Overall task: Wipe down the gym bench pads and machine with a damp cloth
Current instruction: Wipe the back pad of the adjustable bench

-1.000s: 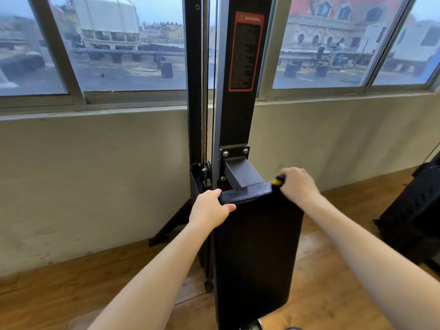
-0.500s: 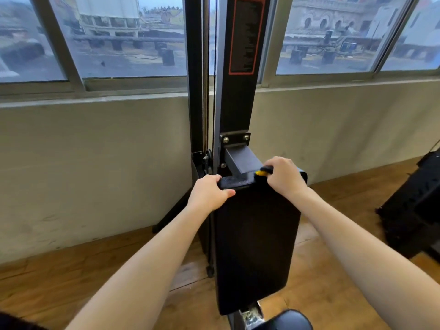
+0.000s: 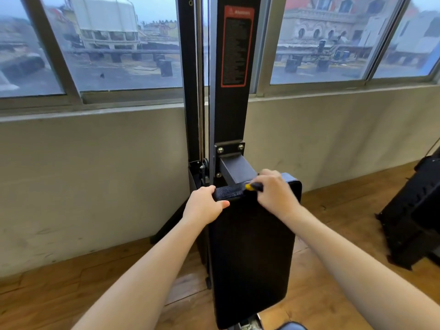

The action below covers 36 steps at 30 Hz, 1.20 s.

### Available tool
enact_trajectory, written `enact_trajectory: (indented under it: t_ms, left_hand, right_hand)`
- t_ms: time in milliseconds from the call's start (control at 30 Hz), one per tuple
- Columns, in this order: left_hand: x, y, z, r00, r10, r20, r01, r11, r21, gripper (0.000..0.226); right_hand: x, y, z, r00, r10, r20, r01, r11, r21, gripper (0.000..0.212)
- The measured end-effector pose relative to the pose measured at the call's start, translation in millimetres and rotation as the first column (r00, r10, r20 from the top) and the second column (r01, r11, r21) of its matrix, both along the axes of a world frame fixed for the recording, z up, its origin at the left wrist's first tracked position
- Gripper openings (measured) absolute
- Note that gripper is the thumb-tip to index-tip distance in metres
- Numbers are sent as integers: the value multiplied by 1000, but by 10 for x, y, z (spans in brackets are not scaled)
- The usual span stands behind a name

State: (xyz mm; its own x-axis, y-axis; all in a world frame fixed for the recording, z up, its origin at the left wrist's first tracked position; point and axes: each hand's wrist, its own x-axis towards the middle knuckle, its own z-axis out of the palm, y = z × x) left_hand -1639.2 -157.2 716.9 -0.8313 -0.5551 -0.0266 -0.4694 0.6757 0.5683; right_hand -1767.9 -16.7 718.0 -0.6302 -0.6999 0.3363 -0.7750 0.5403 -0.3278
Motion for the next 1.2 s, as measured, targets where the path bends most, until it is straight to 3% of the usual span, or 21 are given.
enact_trajectory:
  t_ms: [67, 167, 233, 333, 400, 533, 600, 667, 767, 833, 900, 967, 1067, 1133, 1200]
  left_hand:
    - [5, 13, 8, 1000, 8, -2, -8, 1000, 11, 45]
    - [-12, 3, 7, 1000, 9, -1, -9, 1000, 26, 36]
    - [-17, -3, 8, 1000, 9, -5, -9, 1000, 27, 34]
    - [-26, -5, 7, 1000, -1, 8, 1, 1000, 11, 31]
    - [-39, -7, 8, 1000, -2, 20, 2, 1000, 10, 28]
    - [-40, 36, -11, 999, 41, 16, -41, 999, -7, 38]
    - [-47, 65, -10, 998, 58, 18, -57, 998, -13, 40]
    - [-69, 75, -5, 997, 61, 44, -60, 998, -28, 38]
    - [-110, 69, 12, 994, 64, 85, -61, 997, -38, 31]
    - [-110, 72, 5, 993, 72, 93, -70, 997, -22, 30]
    - [-103, 101, 21, 992, 86, 97, -85, 996, -20, 30]
    - [-102, 149, 42, 989, 108, 102, -104, 994, -41, 34]
    - [-109, 239, 72, 980, 127, 151, -117, 990, -76, 42]
    - [-151, 277, 91, 969, 119, 215, -91, 986, -136, 41]
    - [-244, 327, 144, 955, 92, 282, -29, 975, -219, 43]
  right_hand:
    - [-399, 319, 33, 964, -264, 15, 265, 964, -25, 25]
    - [-557, 275, 163, 946, -321, 49, 319, 947, 34, 23]
    - [-324, -58, 255, 982, -179, 59, 178, 984, 18, 21]
    - [254, -546, 242, 983, 153, 106, -162, 984, 80, 23]
    - [386, -594, 196, 974, 208, 87, -216, 971, 106, 26]
    - [-288, -101, 199, 991, -129, 27, 125, 984, 125, 29]
    - [-669, 159, 237, 941, -321, 110, 308, 944, 113, 27]
    - [-757, 129, 295, 917, -355, 183, 338, 934, 117, 25]
    - [-405, -226, 283, 979, -109, 170, 109, 994, 9, 21]
    - [13, -353, 173, 983, 149, 104, -153, 988, 23, 24]
    - [118, -232, 64, 969, 246, -5, -245, 968, 44, 26]
    - [-208, 30, 6, 996, 85, -23, -86, 996, -22, 25]
    - [-836, 460, -10, 963, -233, 135, 248, 963, -108, 29]
    - [-997, 518, 19, 933, -261, 247, 297, 947, -121, 34]
    - [-904, 363, 98, 953, -152, 263, 203, 962, -182, 27]
